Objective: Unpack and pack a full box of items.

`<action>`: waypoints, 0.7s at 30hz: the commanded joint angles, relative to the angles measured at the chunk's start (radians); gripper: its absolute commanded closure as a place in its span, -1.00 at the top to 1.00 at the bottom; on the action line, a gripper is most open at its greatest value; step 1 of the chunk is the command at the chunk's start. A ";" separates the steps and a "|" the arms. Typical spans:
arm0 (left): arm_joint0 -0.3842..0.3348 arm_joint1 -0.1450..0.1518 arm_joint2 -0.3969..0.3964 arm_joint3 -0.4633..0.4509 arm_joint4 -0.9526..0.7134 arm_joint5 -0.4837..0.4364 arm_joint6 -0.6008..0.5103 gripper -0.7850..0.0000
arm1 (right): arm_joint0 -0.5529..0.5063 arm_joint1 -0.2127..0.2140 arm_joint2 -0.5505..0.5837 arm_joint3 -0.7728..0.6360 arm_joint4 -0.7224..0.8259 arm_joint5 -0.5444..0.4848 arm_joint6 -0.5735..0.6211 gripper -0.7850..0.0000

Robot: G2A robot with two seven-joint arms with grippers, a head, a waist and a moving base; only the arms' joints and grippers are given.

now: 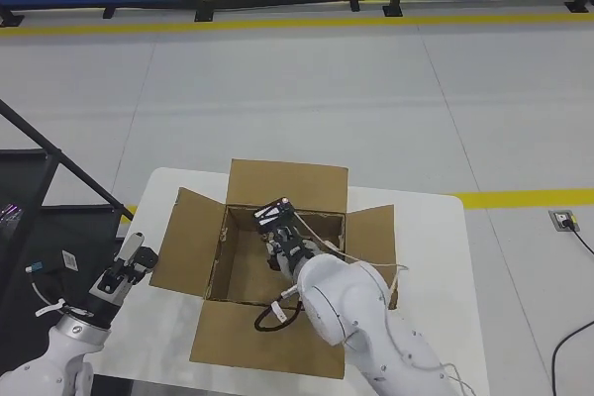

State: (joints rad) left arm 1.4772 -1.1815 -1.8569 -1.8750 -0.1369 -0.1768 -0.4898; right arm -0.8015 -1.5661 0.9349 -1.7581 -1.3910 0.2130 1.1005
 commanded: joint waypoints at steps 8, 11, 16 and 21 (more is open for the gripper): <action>0.000 0.000 0.000 0.000 0.000 0.000 0.000 1.00 | -0.356 0.050 0.260 -0.430 -0.177 0.061 -0.014 -1.00; 0.000 0.000 0.000 0.000 0.000 0.000 0.000 1.00 | -0.458 0.057 0.339 -0.516 -0.200 0.102 -0.046 -1.00; 0.000 0.000 0.000 0.000 0.000 0.000 0.000 1.00 | -0.560 0.063 0.468 -0.532 -0.154 0.142 -0.090 -1.00; 0.000 0.000 0.000 0.000 0.000 0.000 0.000 1.00 | -0.540 0.064 0.555 -0.397 -0.126 0.180 -0.088 -1.00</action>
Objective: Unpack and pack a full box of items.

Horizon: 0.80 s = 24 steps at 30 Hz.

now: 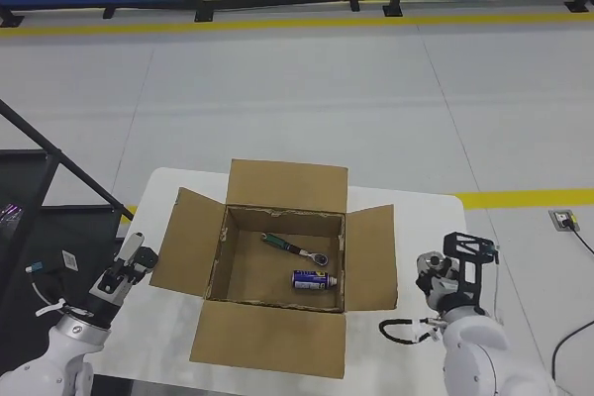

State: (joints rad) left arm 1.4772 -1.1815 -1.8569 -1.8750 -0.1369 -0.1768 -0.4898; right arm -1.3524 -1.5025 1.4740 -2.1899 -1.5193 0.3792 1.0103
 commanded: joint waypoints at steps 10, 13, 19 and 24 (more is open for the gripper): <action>0.000 0.000 0.000 0.000 0.000 0.000 0.000 1.00 | 0.111 0.007 0.120 0.327 0.149 -0.070 -0.073 -1.00; 0.000 0.000 0.000 0.000 0.000 0.000 0.000 1.00 | 0.134 0.011 0.135 0.406 0.171 -0.105 -0.092 -1.00; 0.000 0.000 0.000 0.000 0.000 0.000 0.000 1.00 | 0.178 0.017 0.147 0.533 0.186 -0.118 -0.116 -1.00; 0.000 0.000 0.000 0.000 0.000 0.000 0.000 1.00 | 0.200 0.021 0.142 0.588 0.174 -0.109 -0.123 -1.00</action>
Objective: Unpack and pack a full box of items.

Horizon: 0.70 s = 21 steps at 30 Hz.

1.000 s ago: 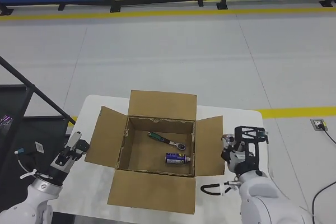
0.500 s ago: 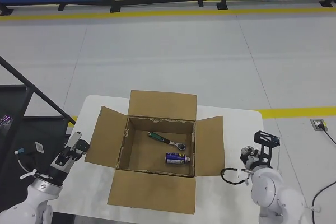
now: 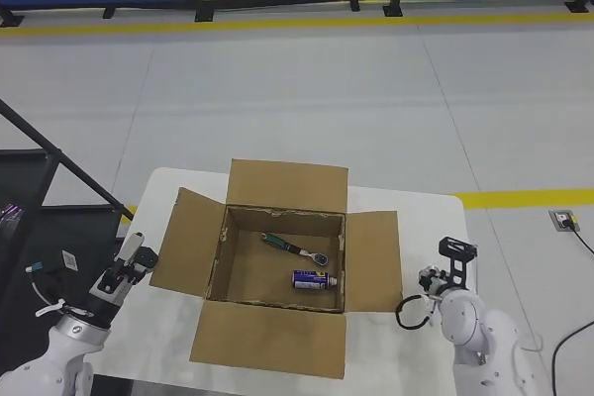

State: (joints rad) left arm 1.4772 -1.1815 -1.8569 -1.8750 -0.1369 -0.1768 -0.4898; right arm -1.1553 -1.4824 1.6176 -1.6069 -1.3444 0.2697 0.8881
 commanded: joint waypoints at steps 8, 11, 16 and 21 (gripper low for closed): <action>0.000 0.000 0.000 0.000 0.000 0.000 0.000 1.00 | 0.010 0.006 -0.003 0.038 0.006 0.002 -0.002 -1.00; 0.000 0.000 0.000 0.000 0.000 0.000 0.000 1.00 | 0.014 0.008 -0.004 0.055 0.010 0.003 -0.002 -1.00; 0.000 0.000 0.000 0.000 0.000 0.000 0.000 1.00 | 0.021 0.010 -0.009 0.075 0.019 0.005 -0.008 -0.45; 0.000 0.000 0.000 0.000 0.000 0.000 0.000 1.00 | 0.020 0.012 -0.014 0.074 0.030 0.012 -0.019 0.95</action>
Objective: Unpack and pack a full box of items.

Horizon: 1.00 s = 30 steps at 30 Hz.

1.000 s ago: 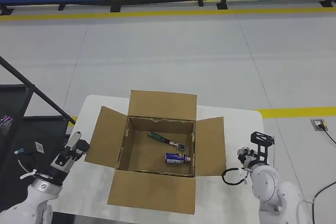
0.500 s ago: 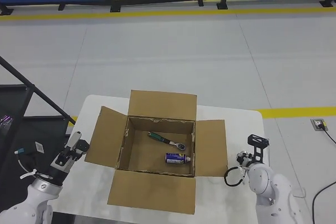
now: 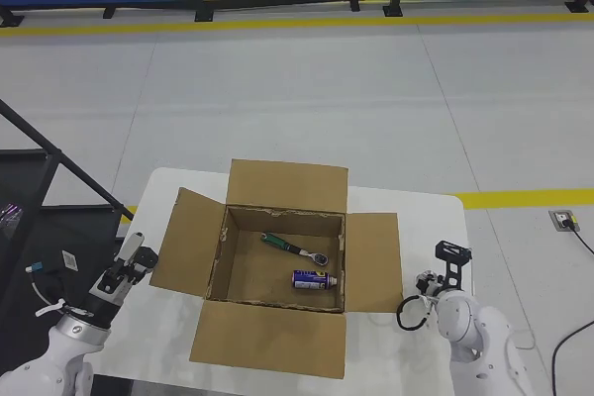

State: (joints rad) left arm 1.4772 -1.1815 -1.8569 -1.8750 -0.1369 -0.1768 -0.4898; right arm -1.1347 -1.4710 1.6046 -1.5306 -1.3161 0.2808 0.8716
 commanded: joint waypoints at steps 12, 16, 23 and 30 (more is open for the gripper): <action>0.000 0.000 0.000 0.000 0.000 0.000 0.000 1.00 | -0.082 0.005 -0.038 -0.390 -0.146 0.109 0.011 1.00; 0.000 0.000 0.000 0.000 0.000 0.000 0.000 1.00 | -0.079 0.003 -0.120 -0.541 -0.237 0.102 0.039 1.00; 0.000 0.000 0.000 0.000 0.000 0.000 0.000 1.00 | 0.052 -0.008 -0.353 -0.579 -0.282 -0.077 0.148 1.00; 0.000 0.000 0.000 0.000 0.000 0.000 0.000 1.00 | 0.291 -0.039 -0.584 -0.303 -0.171 -0.317 0.384 1.00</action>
State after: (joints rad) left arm 1.4772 -1.1815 -1.8569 -1.8750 -0.1369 -0.1768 -0.4898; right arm -0.8828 -1.5055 1.0489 -1.8932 -1.4976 -0.0099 1.2102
